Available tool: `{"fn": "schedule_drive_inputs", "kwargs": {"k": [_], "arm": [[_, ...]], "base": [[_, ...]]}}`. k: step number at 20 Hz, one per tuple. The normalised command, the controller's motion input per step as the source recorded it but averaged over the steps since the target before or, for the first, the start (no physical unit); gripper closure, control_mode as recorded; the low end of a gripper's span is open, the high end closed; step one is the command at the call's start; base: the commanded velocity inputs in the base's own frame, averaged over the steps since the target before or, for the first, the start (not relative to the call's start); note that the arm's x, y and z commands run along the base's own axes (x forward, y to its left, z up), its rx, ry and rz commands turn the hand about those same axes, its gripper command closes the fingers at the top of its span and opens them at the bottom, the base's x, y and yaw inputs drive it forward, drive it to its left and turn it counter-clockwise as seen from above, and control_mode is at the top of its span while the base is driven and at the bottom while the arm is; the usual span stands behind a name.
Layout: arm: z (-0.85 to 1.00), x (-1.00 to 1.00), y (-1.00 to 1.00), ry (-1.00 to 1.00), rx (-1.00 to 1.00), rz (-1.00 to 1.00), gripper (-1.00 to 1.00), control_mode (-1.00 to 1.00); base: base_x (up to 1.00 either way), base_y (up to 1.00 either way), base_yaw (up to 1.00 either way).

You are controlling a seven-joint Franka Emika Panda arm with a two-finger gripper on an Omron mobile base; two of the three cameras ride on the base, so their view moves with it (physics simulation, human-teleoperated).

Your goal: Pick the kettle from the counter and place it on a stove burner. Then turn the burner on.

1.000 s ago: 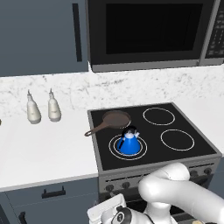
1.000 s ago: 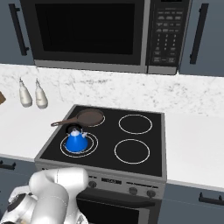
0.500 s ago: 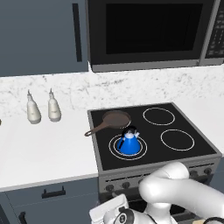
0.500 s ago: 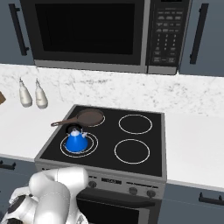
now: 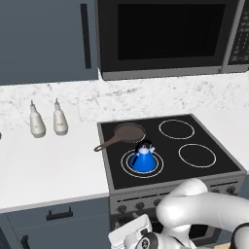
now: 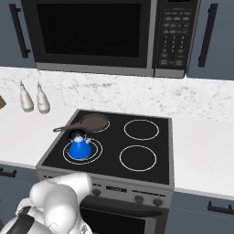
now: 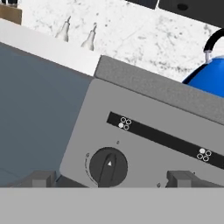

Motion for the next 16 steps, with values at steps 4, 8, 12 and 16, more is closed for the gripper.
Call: {"fn": "schedule_drive_inputs", "kwargs": {"k": [4, 8, 12, 16], "arm": [[0.05, 0.24, -0.02, 0.0, 0.19, 0.0, -1.0, -1.0], [0.01, 0.18, -0.04, 0.0, 0.19, 0.0, -1.0, -1.0], [0.0, 0.16, -0.17, 0.0, 0.17, 0.0, -1.0, -1.0], [0.0, 0.1, -0.25, 0.0, 0.08, 0.0, -1.0, -1.0]], "base": [[0.0, 0.0, 0.0], [0.0, 0.0, 0.0], [0.0, 0.0, 0.0], [0.0, 0.0, 0.0]]}}
